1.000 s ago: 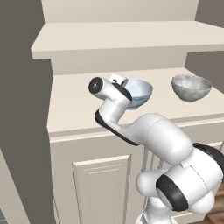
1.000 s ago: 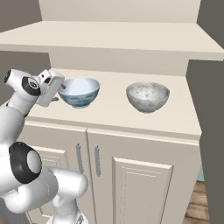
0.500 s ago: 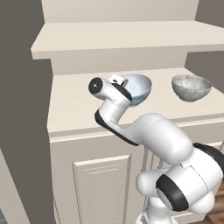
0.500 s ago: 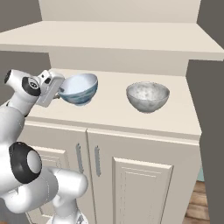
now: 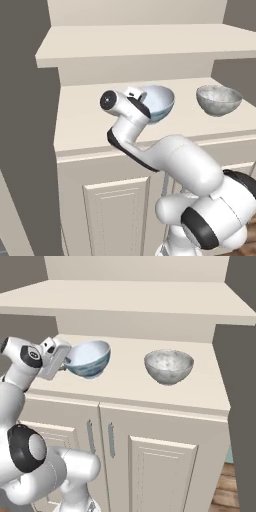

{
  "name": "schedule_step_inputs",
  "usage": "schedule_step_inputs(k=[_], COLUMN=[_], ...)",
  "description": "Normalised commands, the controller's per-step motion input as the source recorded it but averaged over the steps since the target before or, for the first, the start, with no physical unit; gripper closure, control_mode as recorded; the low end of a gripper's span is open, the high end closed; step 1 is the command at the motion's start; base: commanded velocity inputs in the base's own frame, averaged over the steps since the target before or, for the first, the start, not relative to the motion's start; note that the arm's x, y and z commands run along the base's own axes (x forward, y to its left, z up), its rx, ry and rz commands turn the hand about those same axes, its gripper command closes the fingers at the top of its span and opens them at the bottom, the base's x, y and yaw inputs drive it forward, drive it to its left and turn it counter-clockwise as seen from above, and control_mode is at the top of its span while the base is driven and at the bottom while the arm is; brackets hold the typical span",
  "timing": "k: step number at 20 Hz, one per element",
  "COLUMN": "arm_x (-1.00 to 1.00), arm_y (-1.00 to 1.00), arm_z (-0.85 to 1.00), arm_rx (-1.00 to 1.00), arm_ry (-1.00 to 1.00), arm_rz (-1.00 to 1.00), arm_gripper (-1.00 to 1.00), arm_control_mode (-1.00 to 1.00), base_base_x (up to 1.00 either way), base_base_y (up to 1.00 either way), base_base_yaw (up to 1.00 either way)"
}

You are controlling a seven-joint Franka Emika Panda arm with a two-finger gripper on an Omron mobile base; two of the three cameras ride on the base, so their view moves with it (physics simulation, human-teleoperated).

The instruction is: Pick up the bowls from the cabinet and place each bowl in front of a stool on the dining counter.

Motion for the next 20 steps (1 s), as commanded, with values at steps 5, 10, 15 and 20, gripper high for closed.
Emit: schedule_step_inputs(k=[5,10,15,20], arm_x=[-0.83,-0.98,-0.88,-0.80], arm_y=[0.00,-0.02,-0.18,-0.13], arm_z=[0.00,0.00,0.00,0.00], arm_rx=[0.00,0.00,0.04,0.09], arm_ry=[-0.08,-0.03,0.05,0.02], arm_rz=[0.00,-0.01,-0.02,-0.02], arm_gripper=[1.00,1.00,1.00,1.00], arm_control_mode=[-1.00,-1.00,-1.00,-1.00], base_base_x=[0.00,0.00,0.00,0.00], base_base_y=[0.00,0.00,0.00,0.00], base_base_yaw=[0.00,0.00,0.00,0.00])
